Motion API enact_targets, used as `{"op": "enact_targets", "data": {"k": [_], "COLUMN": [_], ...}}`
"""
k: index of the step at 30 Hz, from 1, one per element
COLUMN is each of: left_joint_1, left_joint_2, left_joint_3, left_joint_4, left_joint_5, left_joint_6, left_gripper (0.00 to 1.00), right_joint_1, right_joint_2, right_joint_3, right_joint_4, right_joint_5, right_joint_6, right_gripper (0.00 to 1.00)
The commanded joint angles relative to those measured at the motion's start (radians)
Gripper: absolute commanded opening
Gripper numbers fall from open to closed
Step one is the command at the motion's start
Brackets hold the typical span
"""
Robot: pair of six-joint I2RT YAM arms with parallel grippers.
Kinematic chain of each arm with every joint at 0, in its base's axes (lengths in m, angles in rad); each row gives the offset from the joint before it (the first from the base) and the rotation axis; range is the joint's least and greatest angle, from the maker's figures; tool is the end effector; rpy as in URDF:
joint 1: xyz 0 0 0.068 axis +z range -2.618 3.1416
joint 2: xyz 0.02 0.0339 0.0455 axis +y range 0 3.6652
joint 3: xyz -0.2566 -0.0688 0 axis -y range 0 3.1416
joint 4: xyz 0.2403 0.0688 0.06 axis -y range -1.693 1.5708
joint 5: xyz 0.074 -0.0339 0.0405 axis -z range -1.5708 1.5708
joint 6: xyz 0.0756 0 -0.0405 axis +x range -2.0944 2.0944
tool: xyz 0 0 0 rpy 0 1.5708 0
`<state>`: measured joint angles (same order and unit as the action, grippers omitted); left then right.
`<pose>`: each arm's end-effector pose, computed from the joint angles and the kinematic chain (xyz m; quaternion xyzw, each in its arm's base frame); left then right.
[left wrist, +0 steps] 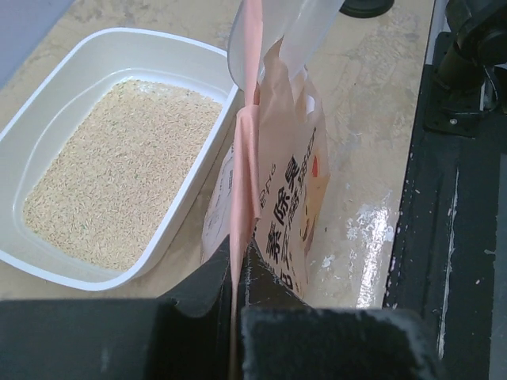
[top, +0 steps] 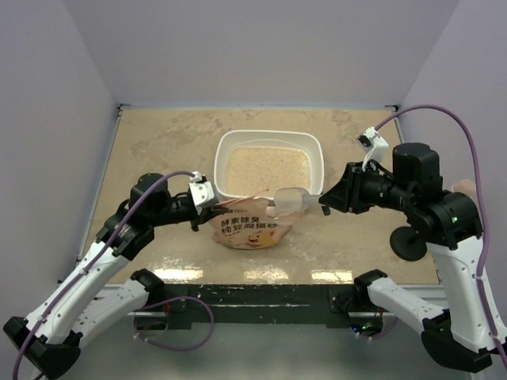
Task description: Fill the litter box with clean litter
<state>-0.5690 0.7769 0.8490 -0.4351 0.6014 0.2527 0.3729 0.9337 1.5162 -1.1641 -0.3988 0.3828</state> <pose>0.1453 -0.1437 0.3221 0.4682 0.6536 -0.3262 0.4972 0.1337 0.0838 0.4231 -0.0898 0.8632 0.3337 0.3681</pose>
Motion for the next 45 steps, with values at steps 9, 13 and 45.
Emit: {"op": "enact_targets", "data": {"k": [9, 13, 45], "left_joint_1": [0.0, 0.0, -0.121], "left_joint_2": [-0.157, -0.182, -0.265], "left_joint_3": [-0.09, -0.097, -0.194], "left_joint_4": [0.19, 0.199, 0.263], "left_joint_5": [-0.051, -0.048, -0.113], "left_joint_6": [0.042, 0.039, 0.146], "left_gripper": [0.0, 0.0, 0.0], "right_joint_1": [0.0, 0.0, 0.112], "right_joint_2": [0.022, 0.02, 0.126], "right_joint_3": [0.026, 0.01, -0.024], "right_joint_4": [-0.063, -0.065, -0.085], "right_joint_5": [-0.08, -0.086, -0.225], "right_joint_6": [-0.028, -0.027, -0.013], "right_gripper": [0.0, 0.0, 0.0]}}
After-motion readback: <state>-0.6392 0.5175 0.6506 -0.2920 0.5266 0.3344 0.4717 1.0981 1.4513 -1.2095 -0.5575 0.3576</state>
